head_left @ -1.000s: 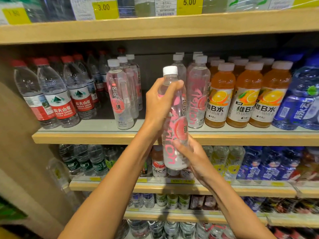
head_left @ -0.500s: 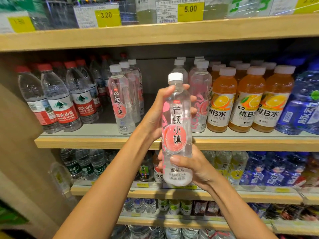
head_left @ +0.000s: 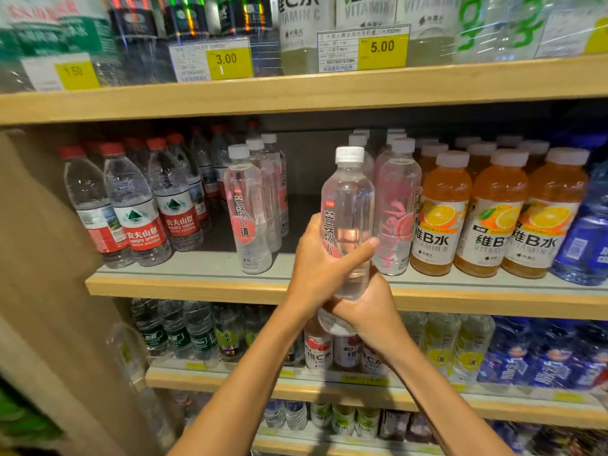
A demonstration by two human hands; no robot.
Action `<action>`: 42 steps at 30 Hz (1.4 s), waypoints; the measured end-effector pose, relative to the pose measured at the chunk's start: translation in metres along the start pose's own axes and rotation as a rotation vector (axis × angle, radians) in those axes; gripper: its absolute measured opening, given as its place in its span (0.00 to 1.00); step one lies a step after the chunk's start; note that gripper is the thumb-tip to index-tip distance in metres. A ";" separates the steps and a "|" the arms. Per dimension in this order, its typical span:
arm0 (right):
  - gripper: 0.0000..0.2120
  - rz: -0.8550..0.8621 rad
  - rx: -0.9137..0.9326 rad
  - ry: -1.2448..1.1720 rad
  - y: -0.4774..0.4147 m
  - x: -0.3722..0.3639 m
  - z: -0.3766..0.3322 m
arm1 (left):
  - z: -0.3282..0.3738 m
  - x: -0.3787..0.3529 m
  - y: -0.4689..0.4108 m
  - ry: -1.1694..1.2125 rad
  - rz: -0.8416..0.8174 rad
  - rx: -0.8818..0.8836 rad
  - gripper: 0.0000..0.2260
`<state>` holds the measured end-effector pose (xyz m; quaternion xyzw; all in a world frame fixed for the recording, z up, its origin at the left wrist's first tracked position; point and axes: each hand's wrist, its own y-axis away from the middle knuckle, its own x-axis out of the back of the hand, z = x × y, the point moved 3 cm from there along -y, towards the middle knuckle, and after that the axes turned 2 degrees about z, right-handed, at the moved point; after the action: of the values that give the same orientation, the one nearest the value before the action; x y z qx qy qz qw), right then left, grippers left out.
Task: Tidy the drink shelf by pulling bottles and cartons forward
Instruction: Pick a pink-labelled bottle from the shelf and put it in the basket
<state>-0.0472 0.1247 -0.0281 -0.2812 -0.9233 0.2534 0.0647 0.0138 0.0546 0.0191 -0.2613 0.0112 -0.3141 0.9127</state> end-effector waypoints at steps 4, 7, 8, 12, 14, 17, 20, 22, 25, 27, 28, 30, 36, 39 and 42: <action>0.26 -0.132 -0.104 0.101 -0.015 0.007 0.012 | -0.011 0.013 -0.017 -0.020 0.092 -0.026 0.21; 0.29 -0.143 -0.124 0.337 -0.022 0.022 0.028 | -0.023 0.024 -0.030 -0.071 0.162 -0.067 0.22; 0.25 -0.119 -0.090 0.440 -0.024 0.027 0.032 | -0.028 0.027 -0.035 -0.089 0.173 -0.083 0.23; 0.14 -0.123 0.073 0.723 -0.028 0.034 0.050 | -0.044 0.029 -0.048 -0.143 0.199 -0.117 0.26; 0.13 -0.146 0.142 0.833 -0.028 0.035 0.057 | -0.050 0.027 -0.051 -0.144 0.202 -0.122 0.24; 0.10 -0.163 0.272 0.973 -0.026 0.033 0.060 | -0.054 0.027 -0.057 -0.177 0.188 -0.086 0.20; 0.09 -0.136 0.333 1.023 -0.024 0.031 0.058 | -0.058 0.030 -0.053 -0.239 0.135 -0.030 0.25; 0.09 -0.119 0.317 1.015 -0.025 0.031 0.059 | -0.067 0.032 -0.037 -0.270 0.129 0.028 0.33; 0.08 -0.112 0.312 1.015 -0.025 0.031 0.059 | -0.076 0.032 -0.012 -0.290 0.248 0.026 0.30; 0.07 -0.117 0.305 1.013 -0.025 0.032 0.060 | -0.077 0.029 -0.008 -0.319 0.325 0.002 0.26; 0.07 -0.117 0.302 1.013 -0.025 0.032 0.060 | -0.077 0.027 -0.010 -0.335 0.346 0.000 0.26; 0.07 -0.114 0.294 1.012 -0.024 0.033 0.061 | -0.078 0.023 -0.019 -0.377 0.363 0.014 0.26; 0.07 -0.094 0.284 0.996 -0.022 0.036 0.063 | -0.089 0.013 -0.050 -0.530 0.411 0.127 0.18; 0.07 -0.087 0.284 0.996 -0.021 0.039 0.064 | -0.093 0.009 -0.060 -0.604 0.443 0.173 0.14; 0.07 -0.073 0.288 0.998 -0.019 0.043 0.064 | -0.096 0.005 -0.066 -0.655 0.444 0.222 0.10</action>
<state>-0.1093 0.1076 -0.0750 -0.3237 -0.7452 0.2105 0.5437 -0.0376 -0.0377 -0.0310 -0.2388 -0.2579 -0.0090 0.9361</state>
